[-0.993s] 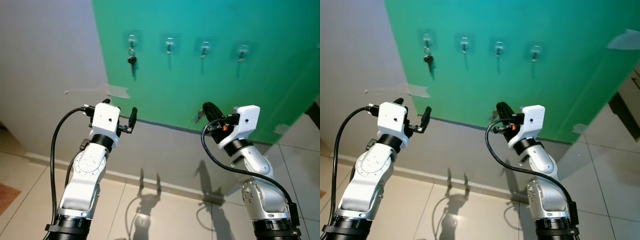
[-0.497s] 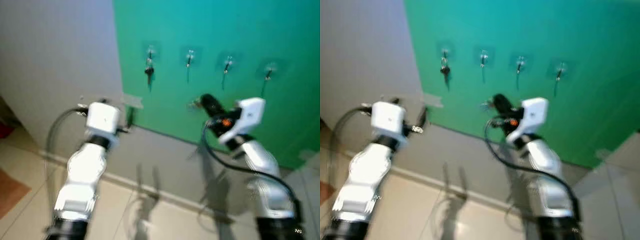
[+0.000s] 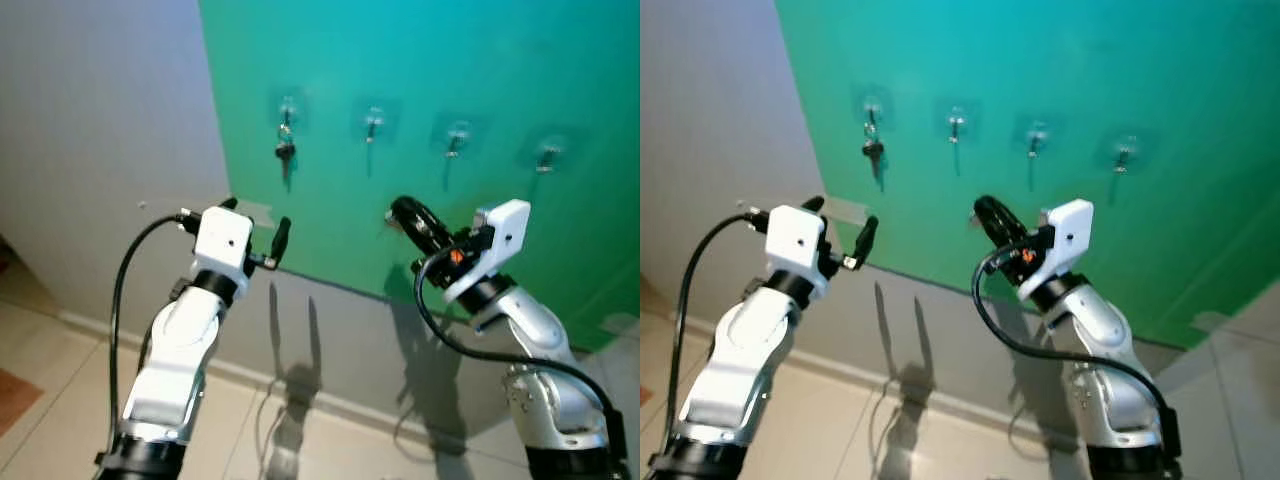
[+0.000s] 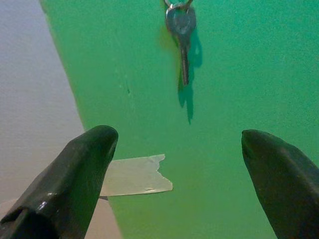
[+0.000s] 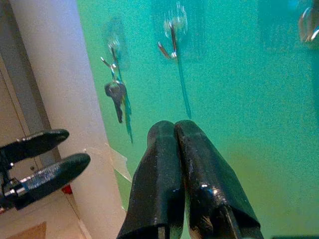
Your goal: Hang keys on a hook
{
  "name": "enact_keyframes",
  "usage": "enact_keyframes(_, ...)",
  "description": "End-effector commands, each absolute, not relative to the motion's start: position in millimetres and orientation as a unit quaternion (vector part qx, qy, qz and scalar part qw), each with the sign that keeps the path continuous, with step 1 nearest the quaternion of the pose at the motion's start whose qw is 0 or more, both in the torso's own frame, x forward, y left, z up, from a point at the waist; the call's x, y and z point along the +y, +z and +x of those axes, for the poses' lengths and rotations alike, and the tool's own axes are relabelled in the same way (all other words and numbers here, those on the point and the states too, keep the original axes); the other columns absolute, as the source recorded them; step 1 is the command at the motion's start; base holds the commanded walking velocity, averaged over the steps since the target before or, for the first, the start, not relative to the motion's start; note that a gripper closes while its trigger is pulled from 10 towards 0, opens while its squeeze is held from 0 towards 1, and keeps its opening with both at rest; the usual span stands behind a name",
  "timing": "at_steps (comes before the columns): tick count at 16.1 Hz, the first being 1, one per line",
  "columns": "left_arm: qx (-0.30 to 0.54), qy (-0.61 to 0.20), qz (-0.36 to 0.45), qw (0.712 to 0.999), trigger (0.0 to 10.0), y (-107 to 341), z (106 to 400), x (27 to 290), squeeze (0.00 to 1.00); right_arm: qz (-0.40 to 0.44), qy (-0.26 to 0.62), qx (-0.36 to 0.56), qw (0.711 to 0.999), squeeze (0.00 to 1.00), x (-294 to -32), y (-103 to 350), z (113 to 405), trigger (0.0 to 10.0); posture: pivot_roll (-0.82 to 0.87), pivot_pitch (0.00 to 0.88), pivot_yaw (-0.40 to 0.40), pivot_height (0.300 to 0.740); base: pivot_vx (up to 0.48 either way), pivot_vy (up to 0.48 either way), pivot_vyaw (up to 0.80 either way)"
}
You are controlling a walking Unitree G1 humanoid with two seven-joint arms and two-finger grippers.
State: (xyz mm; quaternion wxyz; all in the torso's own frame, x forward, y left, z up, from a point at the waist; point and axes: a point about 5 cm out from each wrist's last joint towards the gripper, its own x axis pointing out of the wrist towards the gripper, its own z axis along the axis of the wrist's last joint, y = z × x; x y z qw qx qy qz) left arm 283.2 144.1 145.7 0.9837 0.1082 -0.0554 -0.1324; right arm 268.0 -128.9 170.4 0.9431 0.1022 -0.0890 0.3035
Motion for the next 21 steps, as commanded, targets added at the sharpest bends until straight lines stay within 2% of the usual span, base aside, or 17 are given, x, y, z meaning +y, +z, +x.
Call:
enact_keyframes(1,-0.059,-0.138,0.107,0.983,10.0,147,282,145,0.0,0.108,0.318,-0.107,0.936,0.0,-126,181,268,10.0,-0.08,0.0,-0.035,0.74,0.0,0.0,0.0)
enact_keyframes(4,-0.068,-0.184,0.104,0.975,10.0,148,279,136,0.0,0.111,0.325,-0.118,0.932,0.0,-124,189,269,10.0,-0.07,0.0,-0.039,0.74,0.0,0.0,0.0)
enact_keyframes(6,-0.06,-0.291,0.079,0.952,10.0,147,263,120,0.0,0.11,0.328,-0.128,0.929,0.0,-122,196,271,10.0,-0.07,0.0,-0.045,0.74,0.0,0.0,0.0)
enact_keyframes(8,-0.052,-0.324,0.08,0.941,10.0,145,258,116,0.0,0.112,0.333,-0.135,0.927,0.0,-119,200,272,10.0,-0.07,0.0,-0.044,0.74,0.0,0.0,0.0)
enact_keyframes(16,-0.05,-0.324,0.081,0.941,10.0,146,259,121,0.0,0.114,0.319,-0.155,0.928,0.0,-98,220,291,10.0,-0.06,0.0,-0.051,0.74,0.0,0.0,0.0)
enact_keyframes(21,-0.05,-0.322,0.082,0.942,10.0,147,260,121,0.0,0.119,0.281,-0.149,0.94,0.0,-98,222,302,10.0,-0.06,0.0,-0.052,0.74,0.0,0.0,0.0)
